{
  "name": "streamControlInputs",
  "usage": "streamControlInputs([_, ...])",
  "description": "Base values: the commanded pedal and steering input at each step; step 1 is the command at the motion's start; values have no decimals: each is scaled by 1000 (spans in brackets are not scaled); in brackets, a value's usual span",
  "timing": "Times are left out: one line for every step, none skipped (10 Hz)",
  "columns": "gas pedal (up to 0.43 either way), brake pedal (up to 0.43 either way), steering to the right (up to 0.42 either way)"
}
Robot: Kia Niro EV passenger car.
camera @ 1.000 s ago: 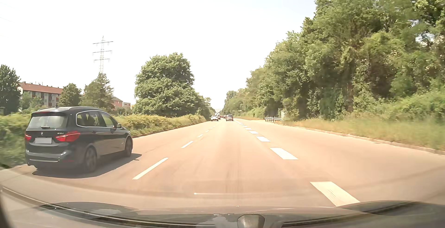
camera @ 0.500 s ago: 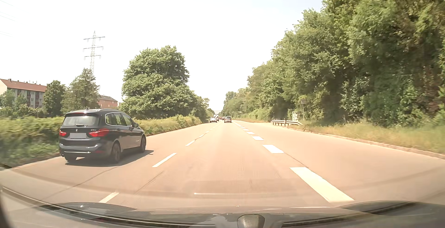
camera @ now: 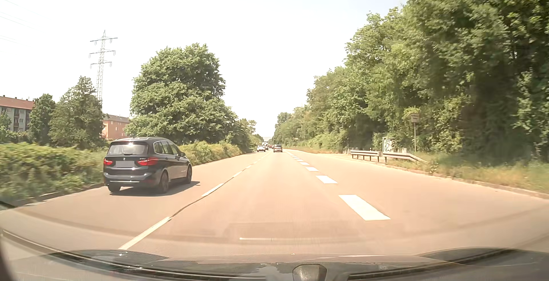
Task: Follow the waypoints while adhering to traffic rules and regulations
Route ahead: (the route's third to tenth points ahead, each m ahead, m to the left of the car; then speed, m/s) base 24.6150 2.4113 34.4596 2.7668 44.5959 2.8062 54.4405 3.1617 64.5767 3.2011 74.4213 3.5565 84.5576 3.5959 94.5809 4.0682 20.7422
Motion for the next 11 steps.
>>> streamControlInputs([157, 0, 1])
streamControlInputs([157, 0, 1])
streamControlInputs([157, 0, 1])
streamControlInputs([157, 0, 0])
streamControlInputs([157, 0, -1])
streamControlInputs([157, 0, -2])
streamControlInputs([157, 0, -2])
streamControlInputs([157, 0, -2])
streamControlInputs([157, 0, -2])
streamControlInputs([157, 0, -2])
streamControlInputs([157, 0, -2])
